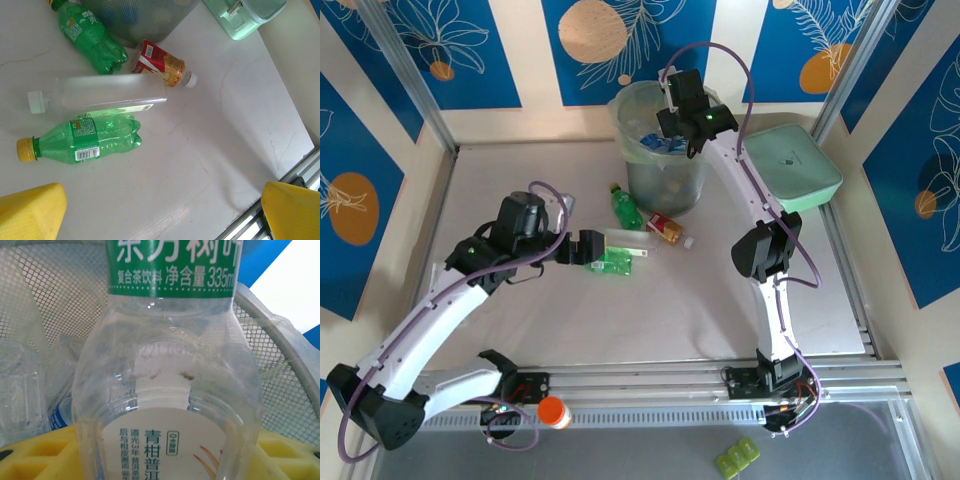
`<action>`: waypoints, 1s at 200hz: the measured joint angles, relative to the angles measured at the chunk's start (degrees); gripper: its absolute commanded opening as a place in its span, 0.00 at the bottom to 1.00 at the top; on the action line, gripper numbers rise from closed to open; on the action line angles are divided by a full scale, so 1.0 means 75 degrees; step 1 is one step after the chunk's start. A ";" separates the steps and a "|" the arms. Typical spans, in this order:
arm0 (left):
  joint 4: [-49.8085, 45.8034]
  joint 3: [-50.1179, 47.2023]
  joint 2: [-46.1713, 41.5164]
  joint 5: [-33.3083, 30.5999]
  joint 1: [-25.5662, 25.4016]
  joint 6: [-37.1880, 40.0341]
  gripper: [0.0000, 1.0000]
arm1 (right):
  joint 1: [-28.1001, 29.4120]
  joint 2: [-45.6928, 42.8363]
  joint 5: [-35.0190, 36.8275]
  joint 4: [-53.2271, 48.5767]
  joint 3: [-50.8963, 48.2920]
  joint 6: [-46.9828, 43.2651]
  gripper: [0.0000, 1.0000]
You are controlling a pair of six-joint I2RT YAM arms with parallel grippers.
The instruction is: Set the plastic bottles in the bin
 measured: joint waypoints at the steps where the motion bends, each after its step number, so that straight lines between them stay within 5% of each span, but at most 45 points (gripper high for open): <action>1: 0.0000 -0.0003 -0.0003 -0.0003 0.0000 0.0000 0.99 | 0.0000 0.0000 0.0000 0.0000 0.0000 0.0003 0.62; 156: -0.0198 -0.0012 -0.0536 -0.0417 0.0006 -0.0044 0.99 | 0.0047 0.0131 0.0198 -0.0323 0.0000 0.0087 0.79; 200: -0.0262 0.0099 -0.0860 -0.0644 0.0009 0.0032 0.99 | 0.0137 -0.0513 -0.0478 -0.0577 0.0221 0.0376 0.79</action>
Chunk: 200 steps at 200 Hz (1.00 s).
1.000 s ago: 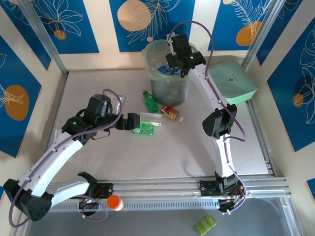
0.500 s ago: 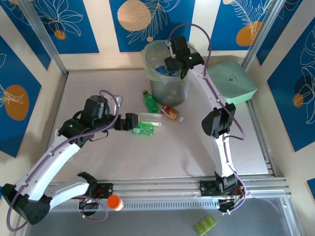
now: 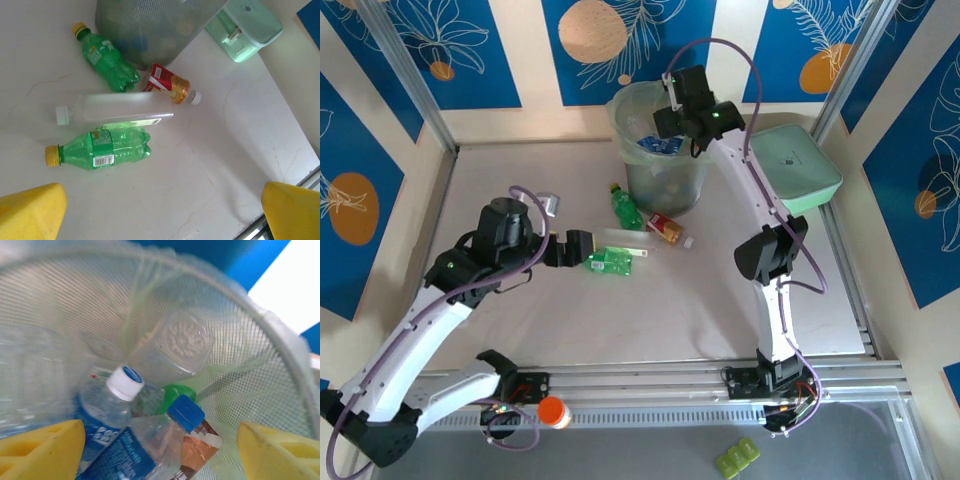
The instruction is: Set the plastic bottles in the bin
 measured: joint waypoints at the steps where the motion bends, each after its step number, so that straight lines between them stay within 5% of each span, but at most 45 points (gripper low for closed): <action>1: 0.0003 0.0000 -0.0009 -0.0006 0.0000 0.0000 0.99 | 0.0006 -0.0017 -0.0012 -0.0003 0.0003 0.0000 0.78; 67: -0.0227 0.0006 -0.0510 -0.0230 0.0009 -0.0032 0.99 | 0.0286 -0.2294 -0.1303 0.0050 -0.1081 0.1075 0.58; 141: -0.0874 0.0006 -0.0866 -0.0493 0.0009 -0.0603 0.99 | 0.1119 -0.5228 -0.2095 0.0985 -0.5627 0.1868 0.57; 200: -0.1466 0.0105 0.0032 -0.0810 0.0012 -0.1475 0.99 | 0.1900 -0.6883 -0.2451 0.1282 -0.8166 0.2005 0.58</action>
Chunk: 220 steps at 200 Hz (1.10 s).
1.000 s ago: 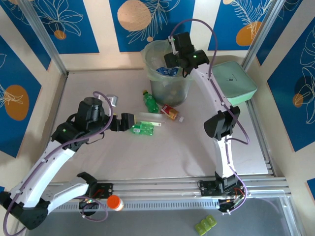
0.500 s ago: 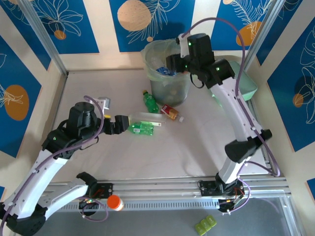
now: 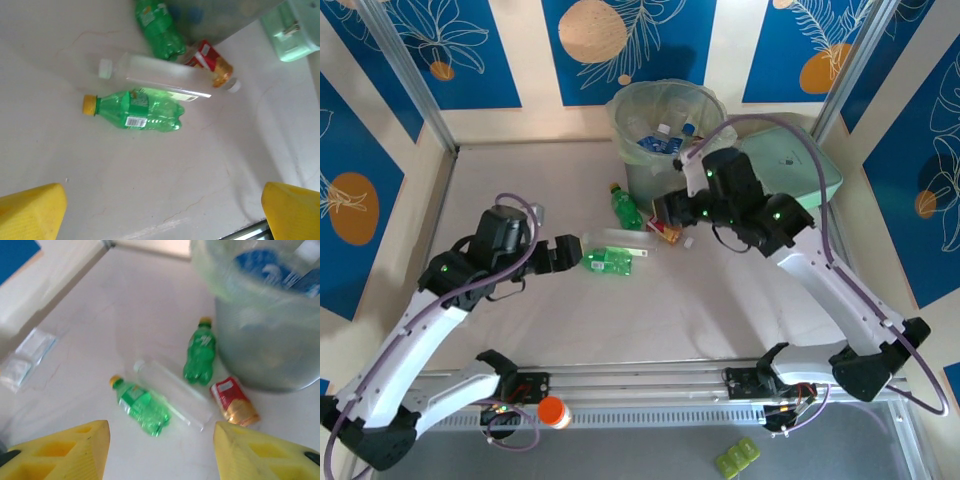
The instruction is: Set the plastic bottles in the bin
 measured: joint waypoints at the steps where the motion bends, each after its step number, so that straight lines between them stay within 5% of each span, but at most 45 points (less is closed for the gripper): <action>1: -0.0003 0.0000 0.0017 0.0000 0.0003 -0.0015 0.99 | 0.0015 -0.0003 0.0000 0.0003 -0.0029 -0.0003 0.58; 73: 0.0114 -0.0554 0.0848 0.0009 0.0714 -0.1469 0.99 | 0.1055 0.1288 -0.0047 0.0484 -0.1145 -0.0510 0.71; 143: 0.0082 -0.0766 0.0405 0.0417 0.2646 -0.1830 0.99 | 0.1868 0.5001 0.0481 0.0641 0.1017 -0.1789 0.75; 220: 0.0122 -0.0976 0.0160 0.0845 0.2926 -0.1670 0.99 | 0.2136 0.6353 0.1064 0.0198 0.1932 -0.2500 0.76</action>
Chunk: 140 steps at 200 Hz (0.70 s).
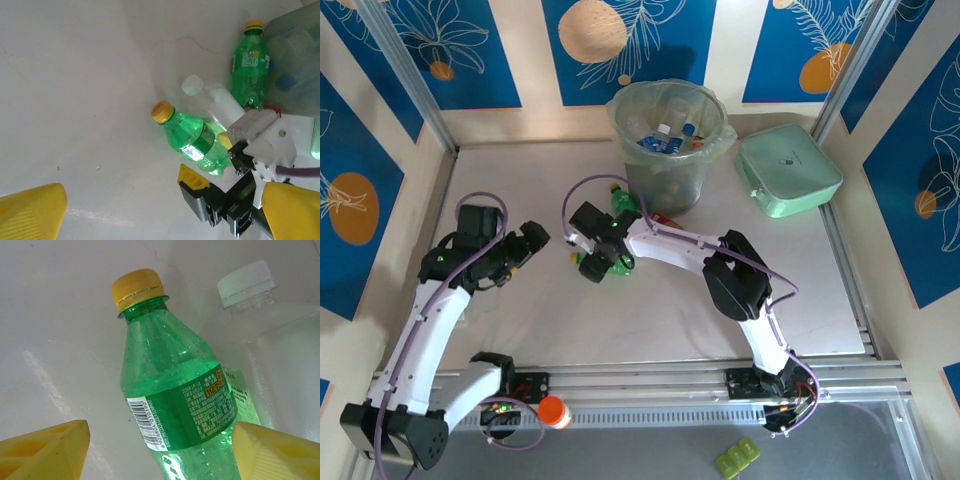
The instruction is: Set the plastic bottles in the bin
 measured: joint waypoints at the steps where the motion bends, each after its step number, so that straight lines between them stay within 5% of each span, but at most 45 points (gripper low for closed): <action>1: 0.0000 -0.0003 0.0000 0.0006 0.0000 -0.0003 0.99 | 0.0003 0.0003 0.0006 0.0000 0.0000 -0.0003 0.76; 140: 0.0233 -0.0140 0.0143 0.0294 0.0023 -0.0047 0.99 | 0.0216 0.0306 0.0300 -0.0119 -0.0026 -0.0248 0.69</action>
